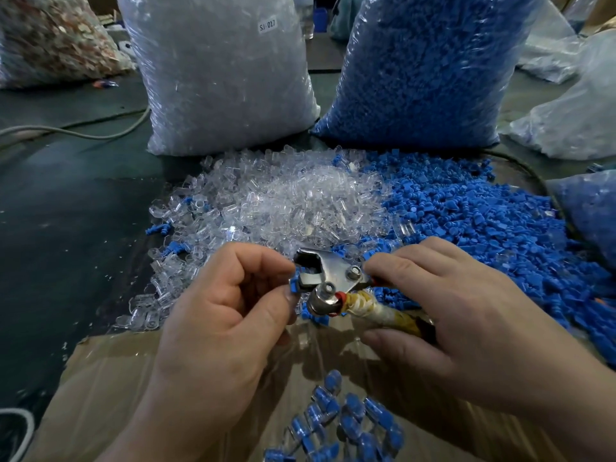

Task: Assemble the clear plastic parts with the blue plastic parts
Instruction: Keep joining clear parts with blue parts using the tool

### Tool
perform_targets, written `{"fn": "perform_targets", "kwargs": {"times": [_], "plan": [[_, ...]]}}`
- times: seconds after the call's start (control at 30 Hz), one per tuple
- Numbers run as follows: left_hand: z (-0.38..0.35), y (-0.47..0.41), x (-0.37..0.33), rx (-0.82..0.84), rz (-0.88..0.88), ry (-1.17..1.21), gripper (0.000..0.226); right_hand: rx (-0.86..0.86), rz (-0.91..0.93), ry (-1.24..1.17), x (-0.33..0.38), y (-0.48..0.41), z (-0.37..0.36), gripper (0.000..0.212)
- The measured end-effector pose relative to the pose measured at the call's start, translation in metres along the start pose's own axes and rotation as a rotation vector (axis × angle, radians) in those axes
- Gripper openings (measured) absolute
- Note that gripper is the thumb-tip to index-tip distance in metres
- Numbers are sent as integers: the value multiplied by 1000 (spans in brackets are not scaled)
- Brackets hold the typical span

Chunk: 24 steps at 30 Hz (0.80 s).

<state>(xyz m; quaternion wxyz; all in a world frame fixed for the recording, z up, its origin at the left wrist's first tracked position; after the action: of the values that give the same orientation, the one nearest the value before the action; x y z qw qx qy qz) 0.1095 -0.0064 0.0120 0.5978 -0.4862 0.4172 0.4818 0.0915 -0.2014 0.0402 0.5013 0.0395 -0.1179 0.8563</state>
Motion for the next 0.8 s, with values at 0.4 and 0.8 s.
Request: {"fn": "perform_targets", "kwargs": {"times": [0.4,0.8], "plan": [[1,-2,7,26,-6,-21,23,-46,33,-3,3,1,6,62],[0,-1,7,58,-13,-64,21,-10,4,29,-1,3,3,61]]}}
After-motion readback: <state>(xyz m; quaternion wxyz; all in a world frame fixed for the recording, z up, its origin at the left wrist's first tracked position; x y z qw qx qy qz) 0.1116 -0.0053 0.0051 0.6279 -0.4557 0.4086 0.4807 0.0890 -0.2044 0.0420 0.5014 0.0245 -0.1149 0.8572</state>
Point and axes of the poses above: each hand's wrist, its own y-axis away from the middle knuckle, its own z-axis out of the back of the hand, x = y × z, the point moved 6 cm from there along -y, towards the middle knuckle, and after that the axes turned 5 degrees about z, right-handed, at the moved point
